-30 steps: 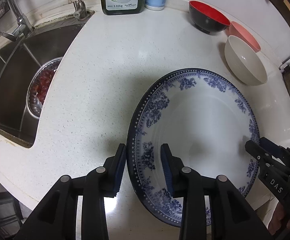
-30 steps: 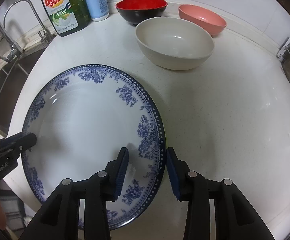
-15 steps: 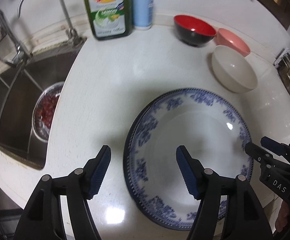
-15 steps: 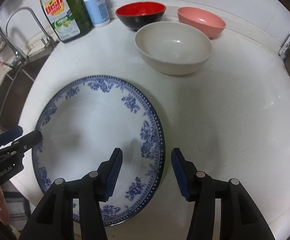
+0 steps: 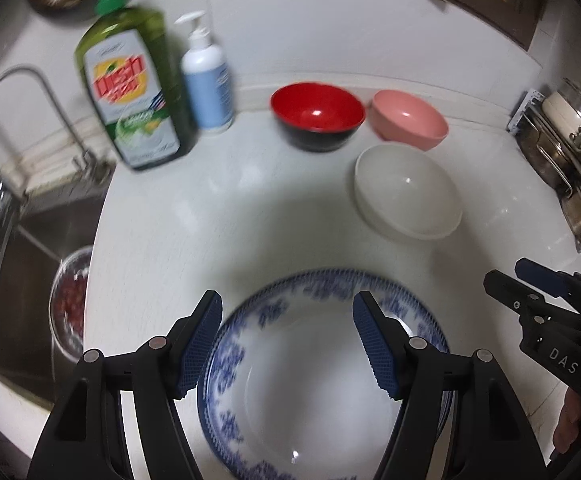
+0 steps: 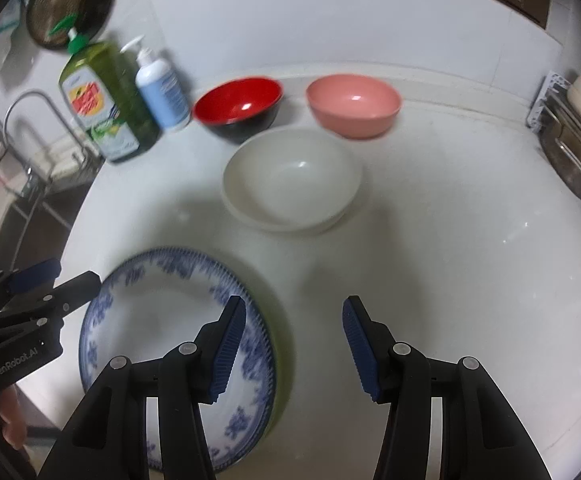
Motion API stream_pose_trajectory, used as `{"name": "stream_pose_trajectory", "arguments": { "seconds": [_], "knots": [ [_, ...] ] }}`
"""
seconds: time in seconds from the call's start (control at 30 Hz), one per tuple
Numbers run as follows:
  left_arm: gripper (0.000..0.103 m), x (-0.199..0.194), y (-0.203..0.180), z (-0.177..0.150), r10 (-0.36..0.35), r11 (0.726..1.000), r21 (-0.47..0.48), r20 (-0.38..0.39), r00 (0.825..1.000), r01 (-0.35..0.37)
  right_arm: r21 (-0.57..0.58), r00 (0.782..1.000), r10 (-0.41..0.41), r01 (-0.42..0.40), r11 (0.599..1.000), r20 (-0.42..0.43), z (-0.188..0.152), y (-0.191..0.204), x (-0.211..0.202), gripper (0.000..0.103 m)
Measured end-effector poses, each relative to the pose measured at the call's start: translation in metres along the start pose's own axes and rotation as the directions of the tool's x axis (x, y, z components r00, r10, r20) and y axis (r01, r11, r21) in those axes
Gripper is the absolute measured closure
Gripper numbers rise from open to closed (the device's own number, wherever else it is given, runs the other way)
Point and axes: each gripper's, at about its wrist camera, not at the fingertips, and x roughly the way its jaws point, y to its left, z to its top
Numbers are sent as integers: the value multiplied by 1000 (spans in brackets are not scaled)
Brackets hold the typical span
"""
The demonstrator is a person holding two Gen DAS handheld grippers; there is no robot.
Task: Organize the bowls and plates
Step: 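Move both grippers to the rim of the cream bowl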
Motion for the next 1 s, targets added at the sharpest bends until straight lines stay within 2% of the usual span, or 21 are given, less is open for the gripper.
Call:
{"name": "stream_pose_trajectory", "arguments": {
  "seconds": [0.33, 0.67, 0.77, 1.0],
  "knots": [
    [36, 24, -26, 52, -34, 996, 80, 6, 999, 34, 80, 997, -46, 41, 996, 62, 40, -27, 12, 51],
    [36, 57, -49, 82, -34, 989, 145, -16, 999, 36, 130, 999, -40, 35, 991, 34, 63, -46, 39, 51],
    [38, 72, -53, 87, -42, 986, 157, -45, 998, 49, 138, 1000, -26, 24, 990, 17, 66, -50, 47, 52],
    [49, 104, -62, 91, -46, 980, 187, -105, 993, 66, 148, 999, -34, 37, 988, -20, 77, -54, 69, 53]
  ]
}}
